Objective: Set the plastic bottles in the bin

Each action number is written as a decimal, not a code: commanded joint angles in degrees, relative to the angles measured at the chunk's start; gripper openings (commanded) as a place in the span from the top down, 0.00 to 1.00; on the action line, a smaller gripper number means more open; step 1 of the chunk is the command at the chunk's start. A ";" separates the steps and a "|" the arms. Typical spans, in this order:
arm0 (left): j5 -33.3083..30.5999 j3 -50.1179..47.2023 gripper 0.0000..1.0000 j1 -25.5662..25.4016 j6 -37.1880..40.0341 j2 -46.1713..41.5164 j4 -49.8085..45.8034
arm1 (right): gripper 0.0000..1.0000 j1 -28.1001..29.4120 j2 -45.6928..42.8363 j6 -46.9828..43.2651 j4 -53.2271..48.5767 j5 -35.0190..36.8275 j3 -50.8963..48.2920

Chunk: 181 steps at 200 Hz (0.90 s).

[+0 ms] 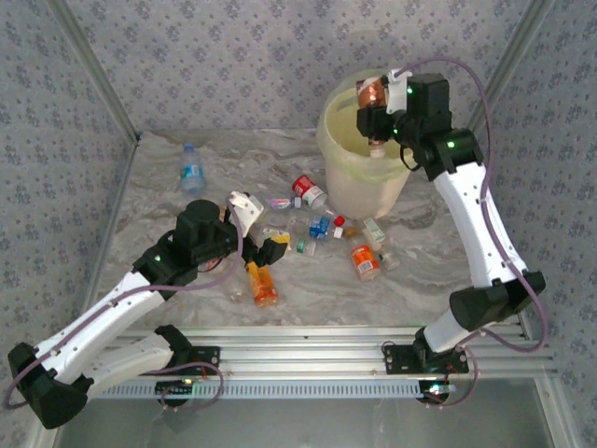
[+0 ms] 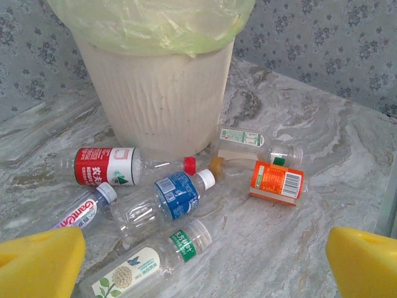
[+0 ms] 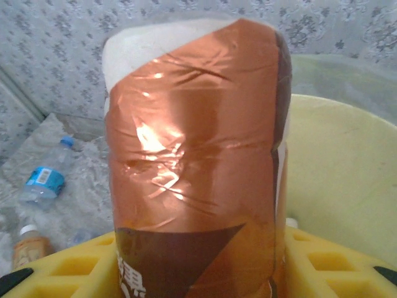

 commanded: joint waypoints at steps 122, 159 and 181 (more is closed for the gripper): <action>-0.28 0.08 0.00 -0.22 0.80 -0.63 0.51 | 0.47 -5.09 15.63 -2.91 -7.02 0.22 9.93; 0.06 0.12 0.00 -0.25 0.82 -0.46 0.43 | 0.46 -5.68 17.58 -2.84 -7.72 -0.35 9.94; 0.21 0.26 0.01 -0.23 0.81 -0.46 0.33 | 0.46 -6.07 18.38 -2.51 -7.47 -0.95 9.84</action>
